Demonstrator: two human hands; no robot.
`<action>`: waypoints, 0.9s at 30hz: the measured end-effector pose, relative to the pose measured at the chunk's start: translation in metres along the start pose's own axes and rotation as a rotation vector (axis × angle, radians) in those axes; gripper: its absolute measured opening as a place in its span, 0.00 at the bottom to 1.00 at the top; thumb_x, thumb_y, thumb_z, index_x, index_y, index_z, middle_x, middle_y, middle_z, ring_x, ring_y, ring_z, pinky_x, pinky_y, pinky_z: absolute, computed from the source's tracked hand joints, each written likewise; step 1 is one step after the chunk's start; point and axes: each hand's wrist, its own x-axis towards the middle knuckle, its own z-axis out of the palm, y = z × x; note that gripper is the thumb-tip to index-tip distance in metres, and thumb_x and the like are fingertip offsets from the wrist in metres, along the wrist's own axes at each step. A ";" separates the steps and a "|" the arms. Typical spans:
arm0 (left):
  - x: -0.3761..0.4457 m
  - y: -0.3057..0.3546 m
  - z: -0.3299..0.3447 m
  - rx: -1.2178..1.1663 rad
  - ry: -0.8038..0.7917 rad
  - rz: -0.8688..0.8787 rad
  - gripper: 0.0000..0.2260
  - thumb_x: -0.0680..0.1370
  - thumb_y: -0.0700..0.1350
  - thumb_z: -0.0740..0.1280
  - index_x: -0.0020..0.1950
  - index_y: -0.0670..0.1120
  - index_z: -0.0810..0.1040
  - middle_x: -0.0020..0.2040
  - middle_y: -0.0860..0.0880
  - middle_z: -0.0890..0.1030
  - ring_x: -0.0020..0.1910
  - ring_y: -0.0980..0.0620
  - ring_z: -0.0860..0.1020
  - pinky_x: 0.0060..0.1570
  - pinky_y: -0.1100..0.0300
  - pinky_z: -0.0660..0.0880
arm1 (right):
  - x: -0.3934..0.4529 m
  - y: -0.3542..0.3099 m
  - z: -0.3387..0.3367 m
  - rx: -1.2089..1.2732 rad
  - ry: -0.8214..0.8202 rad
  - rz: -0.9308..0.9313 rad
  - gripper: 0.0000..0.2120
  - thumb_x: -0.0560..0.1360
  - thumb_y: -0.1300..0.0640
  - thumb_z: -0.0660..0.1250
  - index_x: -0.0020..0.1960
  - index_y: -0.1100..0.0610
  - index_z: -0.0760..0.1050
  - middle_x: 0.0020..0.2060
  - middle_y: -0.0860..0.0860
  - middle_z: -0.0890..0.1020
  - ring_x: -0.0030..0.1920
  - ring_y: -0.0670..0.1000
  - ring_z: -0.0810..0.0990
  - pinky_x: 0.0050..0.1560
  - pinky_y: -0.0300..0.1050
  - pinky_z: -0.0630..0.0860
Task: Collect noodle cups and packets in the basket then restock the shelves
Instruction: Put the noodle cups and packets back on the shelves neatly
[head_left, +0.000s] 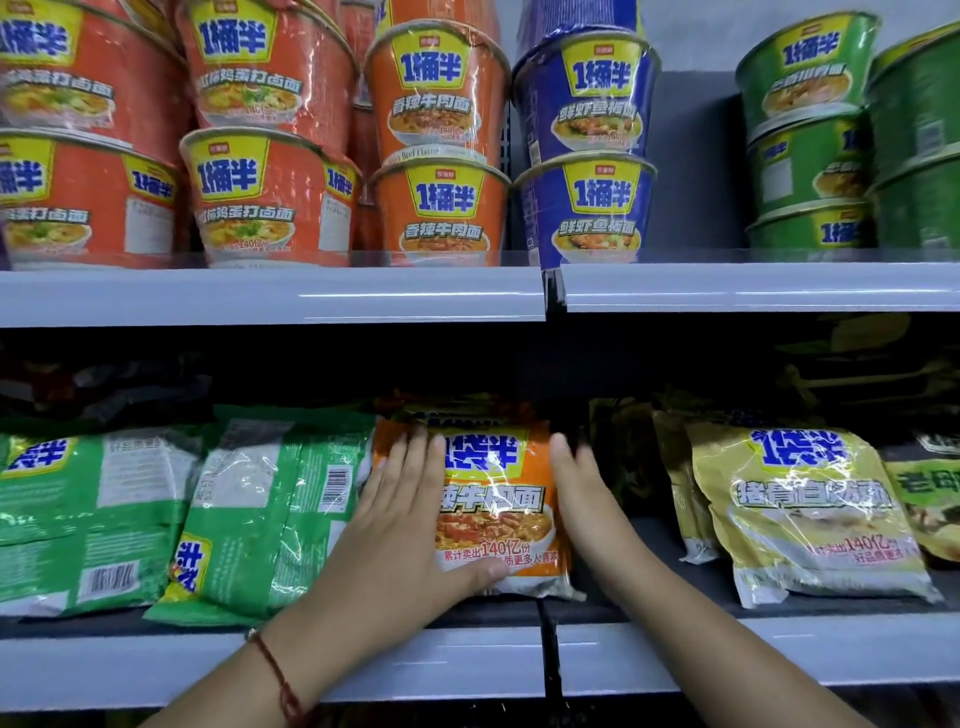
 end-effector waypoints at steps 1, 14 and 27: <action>0.001 0.005 0.001 -0.003 0.007 0.003 0.53 0.66 0.81 0.48 0.72 0.53 0.20 0.70 0.56 0.19 0.71 0.56 0.22 0.71 0.56 0.29 | 0.001 -0.006 0.004 0.162 -0.004 0.111 0.32 0.78 0.31 0.50 0.70 0.54 0.65 0.54 0.54 0.82 0.49 0.52 0.85 0.46 0.51 0.82; 0.002 0.019 0.010 0.021 0.010 -0.033 0.52 0.69 0.79 0.50 0.75 0.51 0.24 0.71 0.55 0.20 0.72 0.55 0.23 0.75 0.54 0.32 | 0.001 -0.016 0.016 0.359 -0.117 0.204 0.29 0.80 0.34 0.52 0.53 0.56 0.80 0.39 0.56 0.87 0.39 0.55 0.87 0.46 0.51 0.82; -0.068 -0.073 -0.062 -1.168 0.535 -0.562 0.18 0.79 0.42 0.67 0.65 0.61 0.72 0.48 0.49 0.84 0.44 0.49 0.82 0.41 0.55 0.75 | -0.064 -0.061 0.061 -0.823 0.206 -0.608 0.24 0.71 0.35 0.54 0.62 0.41 0.75 0.67 0.45 0.70 0.74 0.53 0.58 0.76 0.54 0.46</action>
